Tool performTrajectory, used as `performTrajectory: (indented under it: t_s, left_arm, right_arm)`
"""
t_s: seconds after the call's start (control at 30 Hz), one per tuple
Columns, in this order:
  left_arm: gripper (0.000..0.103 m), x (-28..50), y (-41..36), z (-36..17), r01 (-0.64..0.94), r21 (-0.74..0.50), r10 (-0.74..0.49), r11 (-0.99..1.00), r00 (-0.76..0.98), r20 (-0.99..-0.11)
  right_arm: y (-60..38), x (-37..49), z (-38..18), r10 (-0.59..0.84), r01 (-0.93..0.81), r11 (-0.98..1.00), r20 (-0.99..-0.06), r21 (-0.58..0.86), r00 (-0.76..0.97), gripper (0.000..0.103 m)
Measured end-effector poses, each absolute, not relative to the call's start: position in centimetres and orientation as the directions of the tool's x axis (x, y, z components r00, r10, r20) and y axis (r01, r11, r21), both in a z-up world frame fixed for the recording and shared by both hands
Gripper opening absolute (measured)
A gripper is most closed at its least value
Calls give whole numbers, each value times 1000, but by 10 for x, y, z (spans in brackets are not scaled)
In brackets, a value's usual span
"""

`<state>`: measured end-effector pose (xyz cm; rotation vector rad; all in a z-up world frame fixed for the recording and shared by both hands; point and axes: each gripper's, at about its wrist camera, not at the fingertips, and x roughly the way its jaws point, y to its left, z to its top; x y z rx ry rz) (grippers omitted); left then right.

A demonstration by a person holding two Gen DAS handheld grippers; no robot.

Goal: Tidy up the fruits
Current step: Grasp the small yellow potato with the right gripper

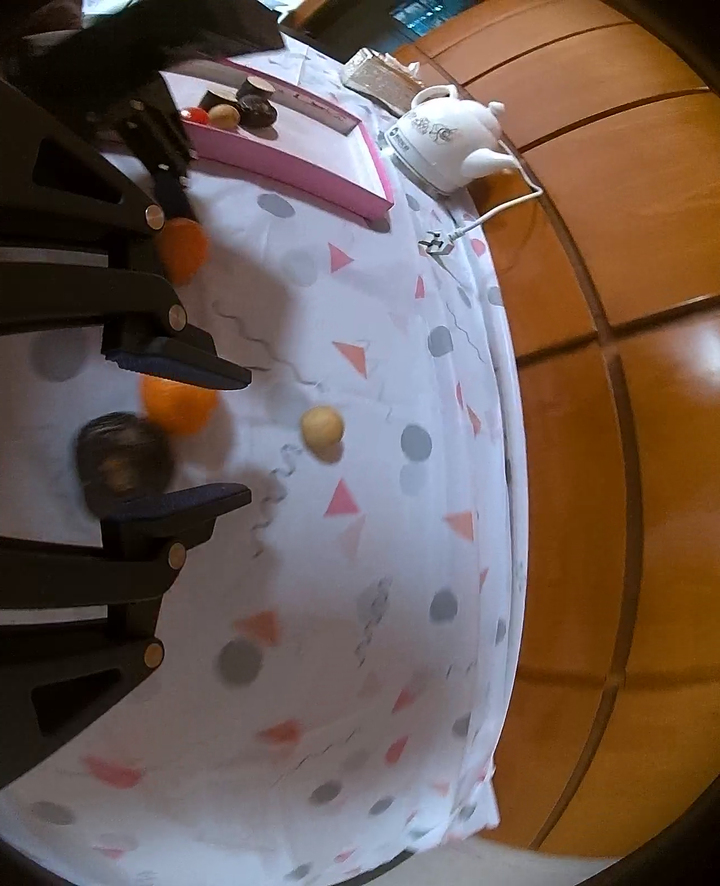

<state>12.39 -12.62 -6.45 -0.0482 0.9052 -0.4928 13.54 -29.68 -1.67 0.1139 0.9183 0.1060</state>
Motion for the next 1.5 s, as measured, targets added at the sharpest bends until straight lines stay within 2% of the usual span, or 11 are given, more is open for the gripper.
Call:
performTrajectory:
  t_s: [0.3, 0.33, 0.37, 0.5, 0.93, 1.1, 1.5]
  left_arm:
    - [41, 124, -123, -65, 382, -271, -447, 883, 517, -730]
    - [41, 124, -123, -65, 382, -272, -449, 883, 517, -729]
    - [41, 124, -122, -65, 382, -275, -451, 882, 517, -728]
    - [41, 124, -122, -64, 381, -277, -452, 882, 518, -726]
    - [39, 121, -129, -56, 375, -226, -405, 899, 515, -755]
    - [39, 115, -125, -49, 356, -226, -391, 907, 513, -764]
    - [39, 80, -102, 9, 356, -196, -386, 914, 610, -692]
  right_arm:
    - [-285, 205, -45, 149, -48, 988, -837, 146, 527, 35]
    - [-284, 211, -48, 151, -48, 988, -844, 148, 515, 34]
    - [-281, 216, -53, 148, -53, 989, -855, 141, 498, 27]
    - [-272, 216, -55, 111, -81, 993, -857, 81, 504, 25]
    - [-326, 138, -12, -12, 86, 995, -783, 53, 622, 25]
    - [-342, 92, -26, -54, 134, 990, -808, 31, 586, 25]
    - [-333, 44, -54, -51, 185, 981, -836, 61, 546, 25]
